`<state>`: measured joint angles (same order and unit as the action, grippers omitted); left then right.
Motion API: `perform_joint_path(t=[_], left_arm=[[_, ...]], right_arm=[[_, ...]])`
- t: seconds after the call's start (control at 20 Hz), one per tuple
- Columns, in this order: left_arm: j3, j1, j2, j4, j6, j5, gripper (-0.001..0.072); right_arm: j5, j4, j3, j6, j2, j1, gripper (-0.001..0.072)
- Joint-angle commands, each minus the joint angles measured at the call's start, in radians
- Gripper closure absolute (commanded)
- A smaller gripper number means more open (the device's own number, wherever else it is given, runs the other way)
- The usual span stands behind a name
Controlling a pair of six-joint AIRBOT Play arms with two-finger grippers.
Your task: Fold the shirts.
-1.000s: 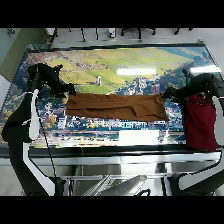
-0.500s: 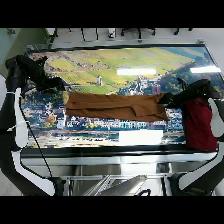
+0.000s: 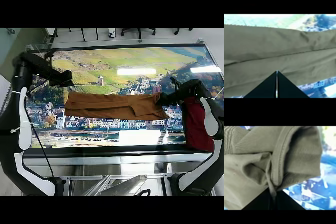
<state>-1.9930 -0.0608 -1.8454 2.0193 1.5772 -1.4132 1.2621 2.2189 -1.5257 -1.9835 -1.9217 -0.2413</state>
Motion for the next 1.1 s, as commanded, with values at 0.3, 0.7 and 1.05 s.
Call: perform_joint_path(t=[0.3,0.7,1.05], left_arm=[[0.000,-0.430,-0.286,0.045,0.000,0.373,0.0690],[-0.062,-0.587,-0.409,0.077,-0.001,0.483,0.0690],[-0.062,-0.528,-0.284,0.234,-0.001,0.462,0.0690]], right_arm=[[0.198,0.031,-0.153,0.050,0.237,0.006,0.0692],[0.317,0.056,-0.290,0.062,0.364,0.008,0.0692],[0.338,0.056,-0.290,0.076,0.363,0.011,0.0692]])
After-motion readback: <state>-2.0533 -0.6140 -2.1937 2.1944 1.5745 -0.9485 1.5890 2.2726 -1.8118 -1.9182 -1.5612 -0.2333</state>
